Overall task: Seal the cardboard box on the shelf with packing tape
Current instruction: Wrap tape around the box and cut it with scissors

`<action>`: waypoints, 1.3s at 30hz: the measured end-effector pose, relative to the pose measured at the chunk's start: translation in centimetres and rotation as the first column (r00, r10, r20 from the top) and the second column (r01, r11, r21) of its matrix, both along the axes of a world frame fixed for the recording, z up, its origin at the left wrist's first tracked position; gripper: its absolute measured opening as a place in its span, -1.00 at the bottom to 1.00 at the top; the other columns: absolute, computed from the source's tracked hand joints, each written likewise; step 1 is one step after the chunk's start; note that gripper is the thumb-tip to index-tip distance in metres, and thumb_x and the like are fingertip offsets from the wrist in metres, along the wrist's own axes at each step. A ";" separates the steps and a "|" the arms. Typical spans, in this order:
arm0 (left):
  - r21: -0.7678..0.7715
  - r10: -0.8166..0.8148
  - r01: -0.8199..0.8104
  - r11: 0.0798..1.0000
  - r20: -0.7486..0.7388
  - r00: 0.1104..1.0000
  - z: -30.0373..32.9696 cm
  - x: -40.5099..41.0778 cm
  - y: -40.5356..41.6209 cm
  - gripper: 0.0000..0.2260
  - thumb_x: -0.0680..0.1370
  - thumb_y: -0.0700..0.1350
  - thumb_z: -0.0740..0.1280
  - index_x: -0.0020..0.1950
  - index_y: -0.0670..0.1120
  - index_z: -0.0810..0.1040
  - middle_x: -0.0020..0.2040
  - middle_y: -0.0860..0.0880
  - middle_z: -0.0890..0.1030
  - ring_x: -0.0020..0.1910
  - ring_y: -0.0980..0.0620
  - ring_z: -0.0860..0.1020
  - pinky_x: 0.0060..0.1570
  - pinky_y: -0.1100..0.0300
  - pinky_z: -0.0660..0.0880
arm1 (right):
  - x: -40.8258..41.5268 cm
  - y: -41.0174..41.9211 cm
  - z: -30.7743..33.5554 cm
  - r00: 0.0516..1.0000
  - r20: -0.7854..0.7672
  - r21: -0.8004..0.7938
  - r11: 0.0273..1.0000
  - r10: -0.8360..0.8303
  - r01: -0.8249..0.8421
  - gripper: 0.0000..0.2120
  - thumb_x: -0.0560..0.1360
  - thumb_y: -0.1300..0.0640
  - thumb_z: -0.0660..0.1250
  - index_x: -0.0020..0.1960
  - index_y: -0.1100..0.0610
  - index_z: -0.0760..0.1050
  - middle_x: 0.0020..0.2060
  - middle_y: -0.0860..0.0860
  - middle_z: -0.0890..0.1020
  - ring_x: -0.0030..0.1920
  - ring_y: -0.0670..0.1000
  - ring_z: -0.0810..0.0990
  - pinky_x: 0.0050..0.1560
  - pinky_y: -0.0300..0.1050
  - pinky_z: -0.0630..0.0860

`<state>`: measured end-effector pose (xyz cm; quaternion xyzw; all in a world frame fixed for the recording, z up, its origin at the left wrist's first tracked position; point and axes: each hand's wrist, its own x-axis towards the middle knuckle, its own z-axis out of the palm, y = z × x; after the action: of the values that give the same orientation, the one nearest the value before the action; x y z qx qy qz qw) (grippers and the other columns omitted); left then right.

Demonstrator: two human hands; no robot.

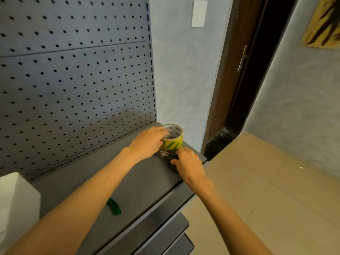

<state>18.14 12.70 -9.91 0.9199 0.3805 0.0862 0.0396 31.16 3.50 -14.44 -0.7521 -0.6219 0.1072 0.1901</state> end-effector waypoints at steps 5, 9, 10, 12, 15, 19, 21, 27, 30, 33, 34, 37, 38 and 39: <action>-0.033 -0.043 0.042 0.999 -0.001 0.999 -0.8 1.0 0.6 -0.72 0.56 -0.22 0.28 0.26 -0.05 0.51 0.22 -0.06 0.55 0.17 -0.11 0.51 0.04 0.01 0.47 | 1.5 -0.1 -0.1 0.999 -0.006 -0.007 0.999 0.035 -0.035 -0.72 0.51 0.05 0.33 0.11 0.22 0.43 0.08 0.16 0.54 0.07 0.16 0.51 -0.08 -0.02 0.43; -0.026 -0.062 0.062 0.998 0.007 0.998 -0.8 1.1 0.9 -0.80 0.55 -0.20 0.30 0.16 -0.07 0.55 0.14 -0.05 0.57 0.11 -0.10 0.52 -0.04 0.05 0.45 | 1.7 0.0 -0.2 0.999 0.006 0.001 0.999 0.047 -0.047 -0.71 0.51 0.04 0.33 0.12 0.20 0.43 0.09 0.14 0.54 0.06 0.14 0.51 -0.03 0.01 0.48; -0.030 -0.062 0.062 0.998 0.002 0.998 -0.8 1.0 0.8 -0.79 0.54 -0.19 0.32 0.17 -0.07 0.54 0.15 -0.04 0.57 0.13 -0.09 0.52 -0.02 0.05 0.46 | 1.7 0.1 -0.2 0.999 0.011 0.001 0.999 0.049 -0.049 -0.71 0.51 0.04 0.33 0.13 0.21 0.43 0.09 0.14 0.53 0.07 0.14 0.51 -0.03 0.00 0.48; -0.024 -0.054 0.054 0.998 -0.014 0.998 -1.1 0.7 0.7 -0.73 0.52 -0.17 0.35 0.22 -0.07 0.52 0.20 -0.03 0.55 0.18 -0.07 0.50 0.06 0.04 0.47 | 1.7 0.2 -0.1 0.999 0.016 -0.006 0.999 0.051 -0.051 -0.70 0.52 0.03 0.33 0.14 0.21 0.43 0.10 0.14 0.52 0.09 0.14 0.49 -0.03 -0.01 0.46; 0.005 -0.007 0.007 1.000 0.007 1.000 -1.7 -0.1 0.3 -0.75 0.54 -0.16 0.32 0.22 -0.07 0.50 0.23 -0.05 0.53 0.19 -0.06 0.49 0.07 0.07 0.47 | 1.7 0.4 -0.1 0.998 0.014 -0.015 0.998 0.067 -0.067 -0.70 0.52 0.03 0.33 0.14 0.20 0.43 0.10 0.14 0.52 0.09 0.12 0.48 -0.04 -0.04 0.43; 0.020 0.078 -0.079 0.997 0.029 0.997 -0.8 -1.8 -0.1 -0.74 0.55 -0.14 0.31 0.24 -0.09 0.49 0.23 -0.08 0.51 0.17 -0.09 0.50 0.05 0.01 0.48 | 0.9 1.0 0.3 0.992 -0.011 -0.022 0.992 0.127 -0.127 -0.72 0.52 0.04 0.32 0.13 0.20 0.42 0.09 0.13 0.52 0.07 0.14 0.47 -0.11 -0.08 0.35; 0.034 0.131 -0.132 0.991 0.048 0.990 0.3 -3.2 -0.2 -0.73 0.55 -0.14 0.31 0.26 -0.10 0.48 0.24 -0.09 0.51 0.18 -0.10 0.49 0.07 -0.04 0.48 | -0.3 1.3 0.8 0.987 -0.017 -0.024 0.987 0.159 -0.160 -0.73 0.54 0.05 0.29 0.14 0.20 0.40 0.08 0.15 0.53 0.04 0.17 0.49 -0.18 -0.08 0.30; 0.151 0.218 -0.231 0.961 0.097 0.971 4.4 -8.3 -1.5 -0.72 0.55 -0.14 0.32 0.26 -0.11 0.47 0.24 -0.08 0.50 0.23 -0.07 0.44 0.07 -0.03 0.47 | -4.7 1.3 3.1 0.963 -0.056 0.050 0.964 0.262 -0.260 -0.78 0.55 0.09 0.25 0.11 0.19 0.35 -0.01 0.17 0.56 -0.20 0.13 0.43 -0.28 -0.07 0.31; 0.232 0.226 -0.251 0.940 0.129 0.965 6.7 -11.8 -2.9 -0.72 0.55 -0.17 0.32 0.25 -0.14 0.47 0.22 -0.09 0.52 0.23 -0.08 0.43 0.05 -0.04 0.47 | -7.1 0.9 4.7 0.958 -0.055 0.117 0.955 0.281 -0.273 -0.77 0.52 0.12 0.29 0.12 0.21 0.39 0.02 0.16 0.55 -0.12 0.18 0.51 -0.24 -0.02 0.41; 0.307 0.246 -0.287 0.907 0.167 0.955 8.8 -15.7 -4.9 -0.74 0.54 -0.18 0.34 0.22 -0.14 0.48 0.18 -0.10 0.54 0.19 -0.10 0.45 0.00 -0.11 0.49 | -10.0 0.2 6.4 0.955 -0.047 0.191 0.941 0.293 -0.279 -0.79 0.51 0.14 0.31 0.09 0.22 0.43 0.01 0.15 0.57 -0.10 0.17 0.52 -0.24 -0.03 0.43; 0.324 0.258 -0.304 0.896 0.176 0.950 9.4 -17.1 -5.7 -0.74 0.53 -0.18 0.34 0.22 -0.14 0.48 0.17 -0.10 0.54 0.18 -0.10 0.46 -0.02 -0.12 0.50 | -11.1 -0.2 6.9 0.954 -0.052 0.220 0.935 0.295 -0.277 -0.80 0.50 0.13 0.32 0.07 0.22 0.44 -0.01 0.14 0.58 -0.13 0.16 0.51 -0.28 -0.06 0.40; 0.369 0.304 -0.357 0.858 0.197 0.932 11.0 -21.3 -8.8 -0.74 0.54 -0.18 0.34 0.21 -0.14 0.48 0.15 -0.10 0.54 0.14 -0.12 0.47 -0.05 -0.12 0.50 | -14.9 -1.5 8.4 0.953 -0.062 0.276 0.922 0.298 -0.270 -0.80 0.49 0.12 0.33 0.06 0.20 0.47 -0.07 0.12 0.61 -0.20 0.11 0.50 -0.33 -0.12 0.32; 0.384 0.321 -0.376 0.843 0.201 0.925 11.5 -22.8 -10.0 -0.75 0.54 -0.18 0.34 0.21 -0.14 0.48 0.15 -0.10 0.54 0.12 -0.12 0.47 -0.06 -0.12 0.50 | -16.4 -2.1 8.9 0.952 -0.053 0.288 0.917 0.303 -0.276 -0.79 0.49 0.11 0.33 0.06 0.20 0.48 -0.08 0.12 0.62 -0.19 0.12 0.52 -0.32 -0.13 0.33; 0.398 0.337 -0.392 0.829 0.204 0.919 11.9 -24.5 -11.3 -0.76 0.54 -0.18 0.33 0.21 -0.14 0.48 0.14 -0.11 0.55 0.11 -0.12 0.48 -0.07 -0.12 0.50 | -17.9 -2.8 9.3 0.949 -0.042 0.294 0.912 0.311 -0.286 -0.78 0.49 0.10 0.34 0.07 0.21 0.48 -0.08 0.12 0.62 -0.17 0.13 0.55 -0.31 -0.13 0.33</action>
<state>-6.33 1.42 1.94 0.8085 0.5173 0.2314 -0.1584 13.22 0.67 -5.14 -0.6076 -0.7293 0.0777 0.3047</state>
